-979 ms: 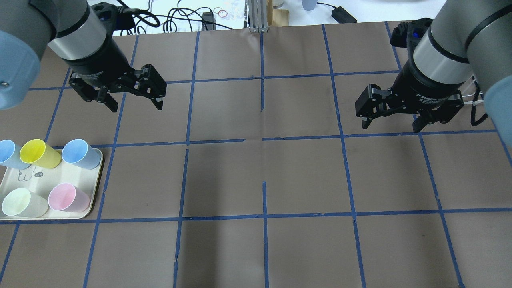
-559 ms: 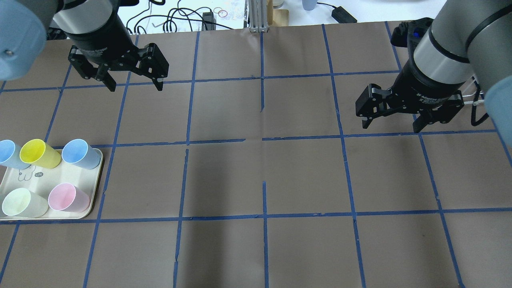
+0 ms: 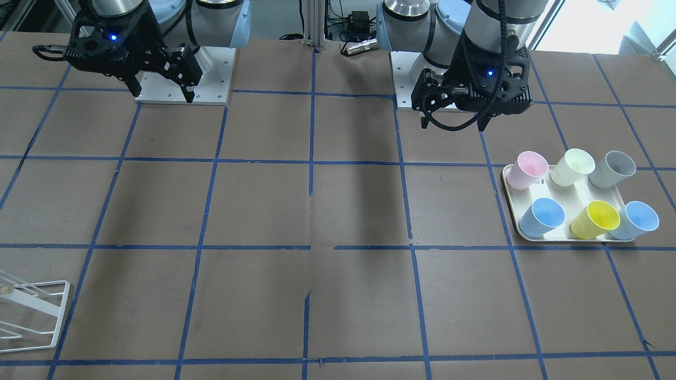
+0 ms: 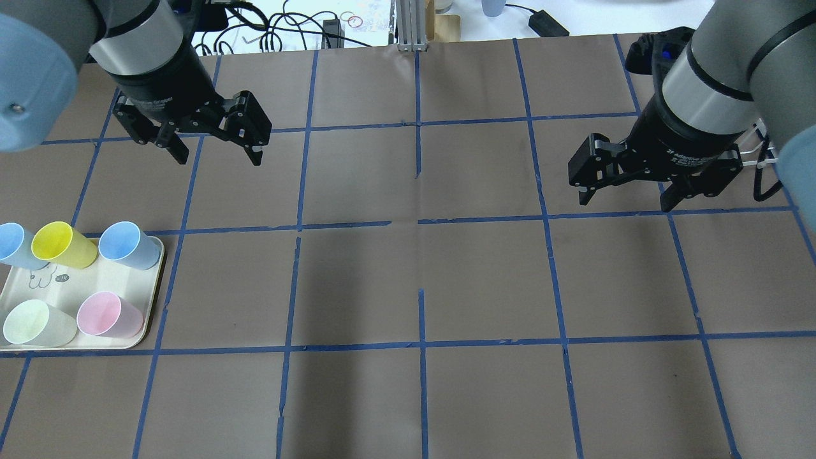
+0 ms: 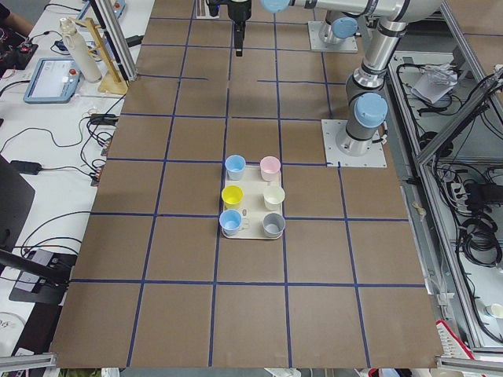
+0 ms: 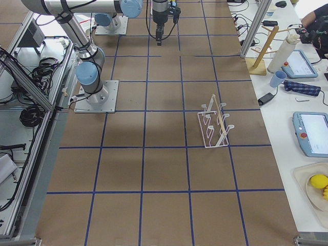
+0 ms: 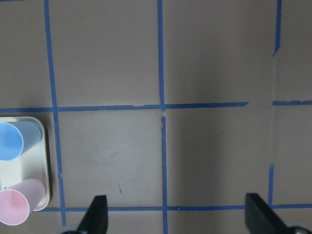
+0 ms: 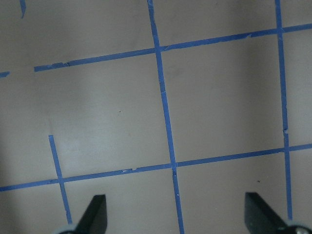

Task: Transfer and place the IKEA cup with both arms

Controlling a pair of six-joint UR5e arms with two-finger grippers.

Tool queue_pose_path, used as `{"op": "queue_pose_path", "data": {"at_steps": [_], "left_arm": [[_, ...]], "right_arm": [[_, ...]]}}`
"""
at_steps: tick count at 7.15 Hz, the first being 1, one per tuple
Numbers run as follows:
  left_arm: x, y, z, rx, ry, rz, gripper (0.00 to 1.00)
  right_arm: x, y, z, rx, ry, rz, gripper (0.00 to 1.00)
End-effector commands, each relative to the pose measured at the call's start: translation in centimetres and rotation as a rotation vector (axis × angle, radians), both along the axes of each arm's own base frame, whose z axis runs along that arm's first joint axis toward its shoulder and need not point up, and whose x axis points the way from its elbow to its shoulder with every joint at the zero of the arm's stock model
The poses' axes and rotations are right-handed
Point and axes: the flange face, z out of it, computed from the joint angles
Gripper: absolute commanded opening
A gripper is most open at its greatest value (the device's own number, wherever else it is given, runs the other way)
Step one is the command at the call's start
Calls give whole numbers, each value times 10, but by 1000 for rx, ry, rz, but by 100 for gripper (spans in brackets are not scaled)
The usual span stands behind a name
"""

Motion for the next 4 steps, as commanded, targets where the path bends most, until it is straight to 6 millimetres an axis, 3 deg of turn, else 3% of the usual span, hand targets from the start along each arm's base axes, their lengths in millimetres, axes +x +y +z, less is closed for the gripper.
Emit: {"op": "queue_pose_path", "data": {"at_steps": [1,2,4], "left_arm": [[9,29,-6,2,3,-25,100],[29,25,-2,-5,14,-9,100],[34,18,-1,-5,32,24,100]], "right_arm": [[0,0,0,-2,-2,1,100],[0,0,0,-2,-2,1,100],[0,0,0,-2,-2,1,100]]}}
